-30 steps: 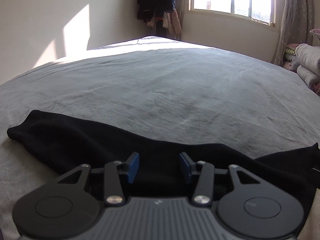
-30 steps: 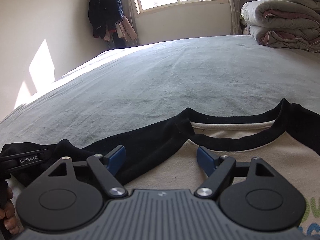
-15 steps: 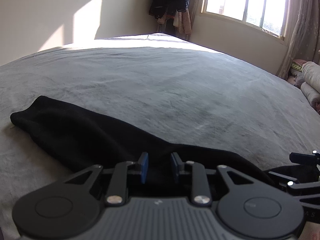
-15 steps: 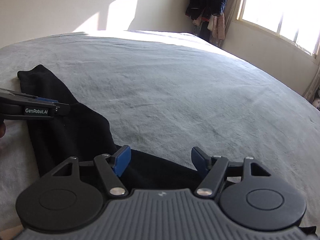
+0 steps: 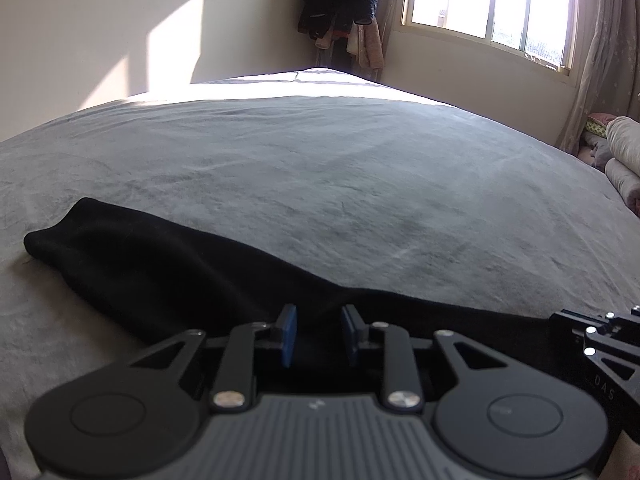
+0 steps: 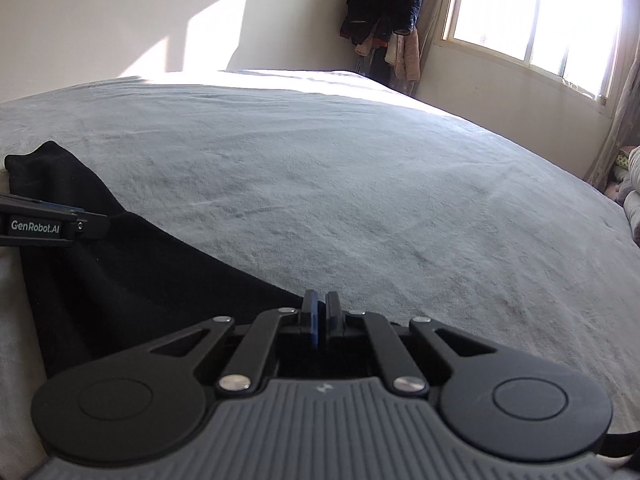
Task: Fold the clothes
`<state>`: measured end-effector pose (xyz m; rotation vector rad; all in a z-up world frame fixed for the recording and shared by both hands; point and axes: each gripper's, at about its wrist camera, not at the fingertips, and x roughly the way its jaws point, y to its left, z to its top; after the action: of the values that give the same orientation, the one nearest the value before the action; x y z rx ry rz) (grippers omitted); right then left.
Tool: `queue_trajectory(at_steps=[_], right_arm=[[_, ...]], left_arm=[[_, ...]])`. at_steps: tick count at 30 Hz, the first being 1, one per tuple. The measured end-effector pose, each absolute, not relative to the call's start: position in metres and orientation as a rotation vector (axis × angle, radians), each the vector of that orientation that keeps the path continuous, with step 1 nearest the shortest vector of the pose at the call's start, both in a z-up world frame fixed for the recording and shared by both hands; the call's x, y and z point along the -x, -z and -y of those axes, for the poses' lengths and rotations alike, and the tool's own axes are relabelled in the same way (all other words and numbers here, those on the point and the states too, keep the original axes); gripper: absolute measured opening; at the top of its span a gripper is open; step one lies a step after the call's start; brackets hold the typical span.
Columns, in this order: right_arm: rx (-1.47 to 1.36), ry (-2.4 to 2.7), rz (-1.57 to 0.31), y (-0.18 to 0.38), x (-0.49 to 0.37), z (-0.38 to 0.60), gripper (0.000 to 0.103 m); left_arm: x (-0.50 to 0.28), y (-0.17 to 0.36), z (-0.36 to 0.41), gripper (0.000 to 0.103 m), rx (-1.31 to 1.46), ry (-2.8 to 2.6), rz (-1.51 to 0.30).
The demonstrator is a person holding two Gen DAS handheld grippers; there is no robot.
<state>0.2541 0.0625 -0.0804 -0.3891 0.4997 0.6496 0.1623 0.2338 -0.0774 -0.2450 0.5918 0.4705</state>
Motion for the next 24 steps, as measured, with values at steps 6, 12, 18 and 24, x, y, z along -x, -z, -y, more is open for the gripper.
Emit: queue_trajectory(at_steps=[6, 12, 18, 24], right_arm=[[0.320, -0.618, -0.499, 0.065, -0.240, -0.051, 0.038], [0.261, -0.752, -0.493, 0.050, -0.199, -0.050, 0.038], [0.216, -0.994, -0.511, 0.044, -0.166, -0.063, 0.038], [0.311, -1.012, -0.516, 0.056, -0.160, -0.087, 0.038]], left_arm=[[-0.154, 0.067, -0.244, 0.028, 0.302, -0.519, -0.560], [-0.149, 0.060, -0.247, 0.030, 0.256, -0.651, -0.527], [-0.146, 0.059, -0.254, 0.032, 0.203, -0.787, -0.560], [-0.143, 0.065, -0.269, 0.029, 0.306, -0.803, -0.573]])
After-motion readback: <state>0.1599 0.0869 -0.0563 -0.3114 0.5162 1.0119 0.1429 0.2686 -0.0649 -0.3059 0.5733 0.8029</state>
